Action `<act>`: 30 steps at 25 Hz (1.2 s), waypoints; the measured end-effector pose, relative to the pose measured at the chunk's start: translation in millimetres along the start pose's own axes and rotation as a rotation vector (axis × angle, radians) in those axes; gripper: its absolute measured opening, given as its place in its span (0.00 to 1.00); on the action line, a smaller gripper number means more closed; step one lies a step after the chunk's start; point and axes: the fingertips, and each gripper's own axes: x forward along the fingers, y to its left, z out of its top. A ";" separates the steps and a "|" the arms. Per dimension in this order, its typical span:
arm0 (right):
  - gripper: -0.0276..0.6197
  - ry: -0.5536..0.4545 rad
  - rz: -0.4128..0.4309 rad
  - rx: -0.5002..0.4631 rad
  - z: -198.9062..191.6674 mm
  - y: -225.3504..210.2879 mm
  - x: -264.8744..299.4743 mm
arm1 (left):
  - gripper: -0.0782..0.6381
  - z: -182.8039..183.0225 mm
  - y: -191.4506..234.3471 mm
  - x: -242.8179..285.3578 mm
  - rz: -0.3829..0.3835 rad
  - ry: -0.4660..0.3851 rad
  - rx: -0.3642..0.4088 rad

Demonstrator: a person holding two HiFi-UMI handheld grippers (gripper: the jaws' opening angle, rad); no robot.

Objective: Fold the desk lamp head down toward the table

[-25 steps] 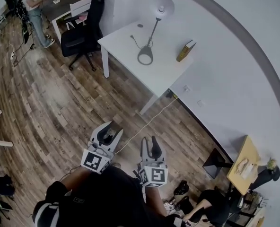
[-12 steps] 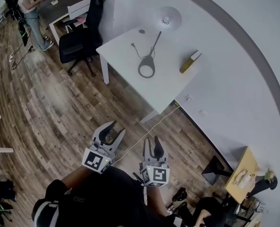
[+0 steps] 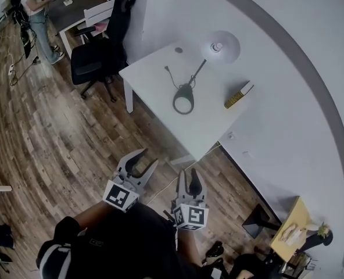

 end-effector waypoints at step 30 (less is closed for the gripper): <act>0.30 -0.028 0.031 0.014 54.1 -67.2 172.3 | 0.34 8.1 89.6 155.1 0.027 -0.006 -0.004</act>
